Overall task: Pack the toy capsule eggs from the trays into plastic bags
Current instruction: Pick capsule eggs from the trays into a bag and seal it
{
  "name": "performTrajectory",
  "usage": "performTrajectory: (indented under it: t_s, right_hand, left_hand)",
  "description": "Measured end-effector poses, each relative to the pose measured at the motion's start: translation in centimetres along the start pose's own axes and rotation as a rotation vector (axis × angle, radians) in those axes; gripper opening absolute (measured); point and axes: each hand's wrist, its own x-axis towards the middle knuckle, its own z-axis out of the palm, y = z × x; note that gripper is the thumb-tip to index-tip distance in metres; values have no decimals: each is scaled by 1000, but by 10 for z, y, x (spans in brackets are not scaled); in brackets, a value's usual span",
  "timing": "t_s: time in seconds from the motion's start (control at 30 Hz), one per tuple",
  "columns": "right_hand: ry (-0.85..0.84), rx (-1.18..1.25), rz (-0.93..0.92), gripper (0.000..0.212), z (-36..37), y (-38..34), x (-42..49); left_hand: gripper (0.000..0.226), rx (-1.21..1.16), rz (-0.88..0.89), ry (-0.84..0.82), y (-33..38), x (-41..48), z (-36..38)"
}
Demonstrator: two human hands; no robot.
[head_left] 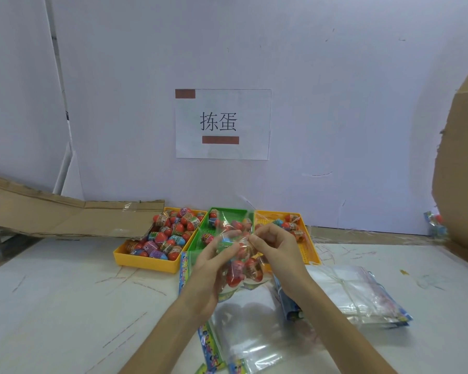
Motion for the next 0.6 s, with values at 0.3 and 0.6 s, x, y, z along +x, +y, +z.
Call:
performTrajectory:
  t_s: [0.3, 0.6]
  right_hand:
    - [-30, 68, -28, 13, 1, -4, -1]
    - [-46, 77, -81, 18, 1, -2, 0]
  left_hand:
    - [21, -114, 14, -32, 3, 2, -2]
    - [11, -113, 56, -30, 3, 2, -4]
